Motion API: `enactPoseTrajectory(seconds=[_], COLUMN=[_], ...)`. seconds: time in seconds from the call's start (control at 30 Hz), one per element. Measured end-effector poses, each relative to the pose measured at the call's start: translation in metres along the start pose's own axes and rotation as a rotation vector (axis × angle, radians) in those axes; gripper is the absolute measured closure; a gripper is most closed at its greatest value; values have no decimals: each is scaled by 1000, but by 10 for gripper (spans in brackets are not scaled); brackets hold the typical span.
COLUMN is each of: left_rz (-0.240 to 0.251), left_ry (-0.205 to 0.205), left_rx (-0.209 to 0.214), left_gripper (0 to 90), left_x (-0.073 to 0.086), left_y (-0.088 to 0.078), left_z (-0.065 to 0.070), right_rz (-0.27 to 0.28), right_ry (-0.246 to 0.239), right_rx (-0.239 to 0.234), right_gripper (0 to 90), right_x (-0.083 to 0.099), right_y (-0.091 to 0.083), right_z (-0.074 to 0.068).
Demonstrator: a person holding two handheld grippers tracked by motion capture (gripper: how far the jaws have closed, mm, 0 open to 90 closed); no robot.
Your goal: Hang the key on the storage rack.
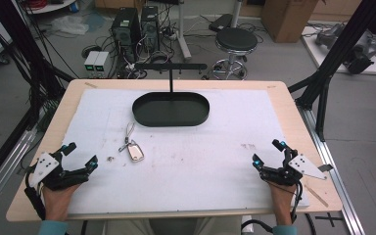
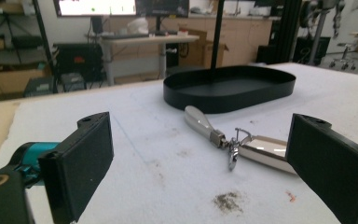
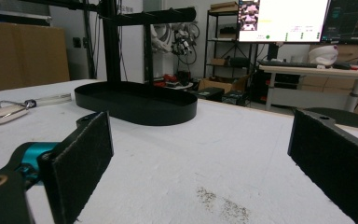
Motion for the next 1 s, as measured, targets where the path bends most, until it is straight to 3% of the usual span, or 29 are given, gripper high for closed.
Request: enactPoseTrajectory(seconds=[0.2,0.3,0.4,0.6,0.67,0.83,1.0], left_rz=[-46,-114,-136,-226,-238,-329,-399], left_ry=[-2,12,26,55,56,49,46], left_rx=[5,-6,-3,6,12,53,65], left_gripper=[81,81,81,81,81,111,112], left_x=[-13,-23,-34,-56,-58,-62,-60], left_y=[3,9,14,34,37,53,65], left_z=[-2,-2,-1,3,4,7,9], right_rz=[-3,-5,-8,-6,-6,-7,-6], right_ry=[3,2,8,5,6,5,5], right_rx=[0,1,0,1,0,0,0], right_gripper=[59,60,59,59,60,59,59], right_x=[0,0,1,1,1,1,1], right_y=[0,0,-1,-1,-1,-1,-1], right_z=[0,0,-2,-1,-1,-1,-1])
Point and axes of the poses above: each handheld gripper's, and its own axes: y roughly forward along the jaws, x roughly out of its underside, z roughly to its right, the point moved 10 cm from there along y, roughly forward along the jaws, and after that the axes turned 5 degrees about x, right-handed, at the moved point
